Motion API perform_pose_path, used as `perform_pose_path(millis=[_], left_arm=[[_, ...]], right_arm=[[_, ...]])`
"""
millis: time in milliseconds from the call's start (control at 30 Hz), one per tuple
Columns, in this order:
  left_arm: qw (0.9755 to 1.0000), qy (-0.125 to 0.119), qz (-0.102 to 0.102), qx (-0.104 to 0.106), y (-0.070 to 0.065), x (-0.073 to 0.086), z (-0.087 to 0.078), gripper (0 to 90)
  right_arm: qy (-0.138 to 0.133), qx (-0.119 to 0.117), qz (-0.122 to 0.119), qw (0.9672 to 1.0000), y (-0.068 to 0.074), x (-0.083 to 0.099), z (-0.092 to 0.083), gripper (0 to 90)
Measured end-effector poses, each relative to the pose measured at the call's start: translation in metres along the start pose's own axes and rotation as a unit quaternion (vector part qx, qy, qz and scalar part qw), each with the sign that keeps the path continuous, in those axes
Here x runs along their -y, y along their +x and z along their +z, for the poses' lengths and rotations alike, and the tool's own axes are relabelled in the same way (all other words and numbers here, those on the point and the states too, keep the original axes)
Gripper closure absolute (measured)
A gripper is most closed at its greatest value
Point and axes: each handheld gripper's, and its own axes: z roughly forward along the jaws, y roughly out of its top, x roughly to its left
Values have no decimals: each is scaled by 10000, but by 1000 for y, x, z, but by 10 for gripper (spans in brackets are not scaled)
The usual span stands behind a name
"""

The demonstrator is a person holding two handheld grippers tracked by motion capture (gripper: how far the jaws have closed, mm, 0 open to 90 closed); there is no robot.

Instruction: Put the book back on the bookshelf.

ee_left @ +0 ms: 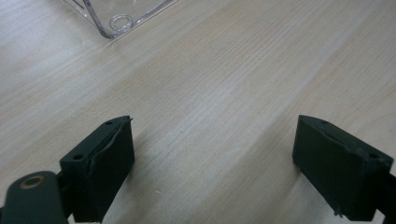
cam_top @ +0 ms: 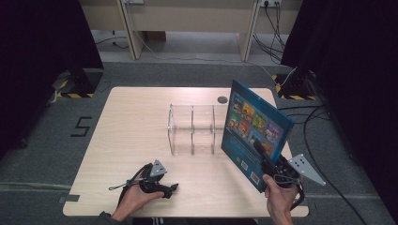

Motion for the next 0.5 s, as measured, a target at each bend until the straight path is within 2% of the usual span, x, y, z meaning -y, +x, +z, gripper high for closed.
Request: perform_pose_path(millis=[500], left_arm=[[10000, -12, -4, -8, 0, 0, 0, 119]], right_arm=[[-107, 169, -140, 9997, 4, -2, 44, 812]])
